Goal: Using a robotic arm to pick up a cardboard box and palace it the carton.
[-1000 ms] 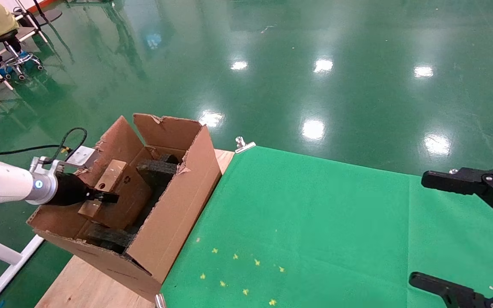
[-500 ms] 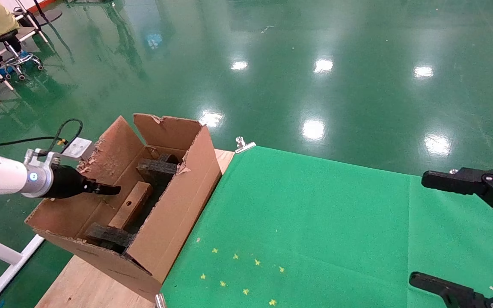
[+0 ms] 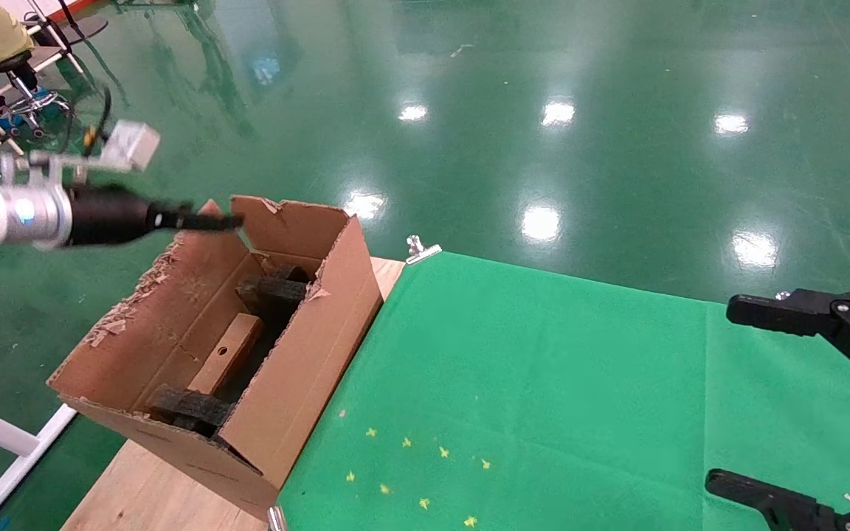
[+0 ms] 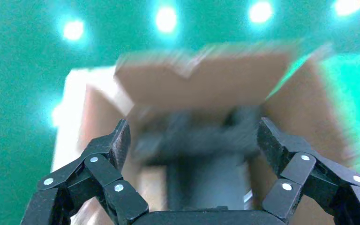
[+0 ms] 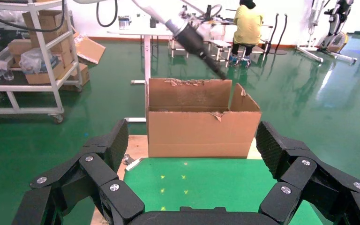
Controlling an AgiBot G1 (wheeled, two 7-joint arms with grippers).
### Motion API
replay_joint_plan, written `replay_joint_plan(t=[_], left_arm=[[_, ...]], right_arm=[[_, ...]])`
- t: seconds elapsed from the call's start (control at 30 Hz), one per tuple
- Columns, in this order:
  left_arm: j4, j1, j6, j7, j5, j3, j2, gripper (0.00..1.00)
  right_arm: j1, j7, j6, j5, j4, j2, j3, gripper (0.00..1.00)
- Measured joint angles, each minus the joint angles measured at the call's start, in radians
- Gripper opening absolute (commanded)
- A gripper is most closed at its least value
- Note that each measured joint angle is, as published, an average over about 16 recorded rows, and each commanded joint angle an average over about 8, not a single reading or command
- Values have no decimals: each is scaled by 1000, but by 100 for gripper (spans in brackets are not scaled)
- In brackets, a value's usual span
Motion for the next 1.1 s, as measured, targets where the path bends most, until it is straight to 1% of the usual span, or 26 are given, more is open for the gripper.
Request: replay_joint_plan(t=[0.13,0.33,0.53,0.8,1.1], left_arm=[[-52,1,111,-11,-93,-50,-9,100],[-89,33,278,-51,-242,-125,0,100],[-87,68,385,-86,-350,-178,17,100],[-119,113,419,-82,-407,-215,22,100],[-245,192,414,-36,-442,-255,8,100]], right_arm=[[0,0,0,0,0,0,0,100],[0,0,0,0,0,0,0,100],[0,0,0,0,0,0,0,100],[0,0,0,1,0,0,-1,100],[0,-1,0,1,-1,1,-1,100]])
